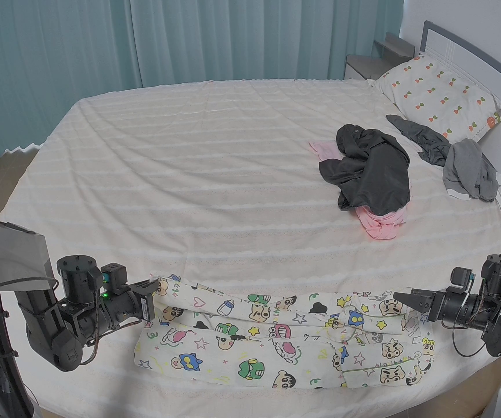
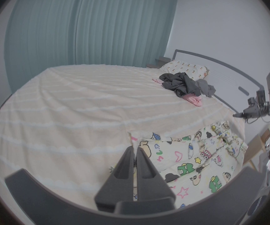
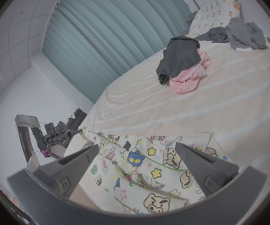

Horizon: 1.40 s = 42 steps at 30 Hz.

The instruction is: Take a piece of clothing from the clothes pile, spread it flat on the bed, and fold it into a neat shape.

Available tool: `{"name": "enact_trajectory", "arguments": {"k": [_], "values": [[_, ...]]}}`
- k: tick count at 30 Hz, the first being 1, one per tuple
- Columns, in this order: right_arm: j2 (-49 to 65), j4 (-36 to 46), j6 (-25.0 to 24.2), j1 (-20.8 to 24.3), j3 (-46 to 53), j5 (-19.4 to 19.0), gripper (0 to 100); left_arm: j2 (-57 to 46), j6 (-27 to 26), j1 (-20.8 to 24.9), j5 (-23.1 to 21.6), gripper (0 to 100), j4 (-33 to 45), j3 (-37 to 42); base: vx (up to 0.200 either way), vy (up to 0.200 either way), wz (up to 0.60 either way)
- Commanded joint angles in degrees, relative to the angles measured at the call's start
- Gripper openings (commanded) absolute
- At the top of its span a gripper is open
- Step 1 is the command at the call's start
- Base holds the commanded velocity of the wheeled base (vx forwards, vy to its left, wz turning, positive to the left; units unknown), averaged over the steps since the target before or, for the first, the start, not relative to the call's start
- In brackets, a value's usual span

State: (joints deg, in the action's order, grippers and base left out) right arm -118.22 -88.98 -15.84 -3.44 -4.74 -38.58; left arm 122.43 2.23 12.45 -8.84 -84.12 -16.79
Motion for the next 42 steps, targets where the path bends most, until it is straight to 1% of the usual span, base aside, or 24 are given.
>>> {"name": "enact_trajectory", "arguments": {"k": [1, 6, 10, 14, 18, 21, 25, 26, 27, 32, 37, 38, 42], "values": [[0.0, -0.8, 0.0, 0.0, 0.0, -0.1, 100, -0.6, -3.0, -1.1, 0.0, 0, -0.1, -0.5, 0.0, 0.0, 0.0], [0.0, -0.8, 0.0, 0.0, -0.1, -0.1, 100, -1.3, -5.3, -1.4, 0.0, 0, 0.0, -2.9, 0.0, 0.0, 0.0], [0.0, -0.8, -0.1, 0.0, -0.1, 0.0, 100, -1.1, -9.4, -1.4, 0.1, 0, 0.3, -5.1, 0.0, 0.0, 0.0], [-0.1, -0.8, -0.1, 0.0, 0.0, -0.1, 100, -0.9, -10.8, -1.3, 0.4, 0, 0.5, -7.4, 0.0, 0.0, 0.0], [-0.1, -0.8, -0.1, 0.0, -0.1, -0.1, 100, -0.4, -12.3, -0.8, 2.7, 0, 0.6, -9.6, 0.0, 0.0, 0.0], [-0.1, -0.8, -0.1, 0.0, -0.1, -0.1, 100, -0.7, -13.1, -0.5, 2.7, 0, 0.5, -7.9, 0.0, 0.0, 0.0], [-0.1, -0.8, -0.1, 0.0, -0.1, -0.1, 100, -0.9, -14.7, -0.5, 2.4, 0, 0.0, -1.8, 0.0, 0.0, 0.0], [-0.1, -0.8, -0.1, 0.0, -0.1, -0.1, 100, -0.9, -14.7, -0.5, 2.4, 0, 0.0, -1.8, 0.0, 0.0, 0.0], [-0.1, -0.8, -0.1, 0.0, -0.1, -0.1, 100, -1.1, -15.5, -0.5, 2.2, 0, -0.1, 0.7, 0.0, 0.0, 0.0], [-0.1, -0.8, -0.1, 0.0, 0.0, -0.1, 100, -1.2, -16.2, -0.7, 2.2, 0, -0.2, 5.7, 0.0, 0.0, 0.0], [-0.1, -0.8, -0.1, 0.0, 0.0, -0.1, 100, -1.1, -16.4, -0.7, 2.2, 0, -0.2, 9.1, 0.0, 0.0, 0.0], [-0.1, -0.8, -0.1, 0.0, 0.0, -0.1, 100, -0.9, -16.6, -0.8, 2.1, 0, -0.2, 11.2, 0.0, 0.0, 0.0], [-0.1, -0.8, -0.1, 0.0, 0.1, -0.1, 100, 0.3, -17.6, -0.8, 2.0, 0, -0.2, 12.8, 0.0, 0.0, 0.0]]}}
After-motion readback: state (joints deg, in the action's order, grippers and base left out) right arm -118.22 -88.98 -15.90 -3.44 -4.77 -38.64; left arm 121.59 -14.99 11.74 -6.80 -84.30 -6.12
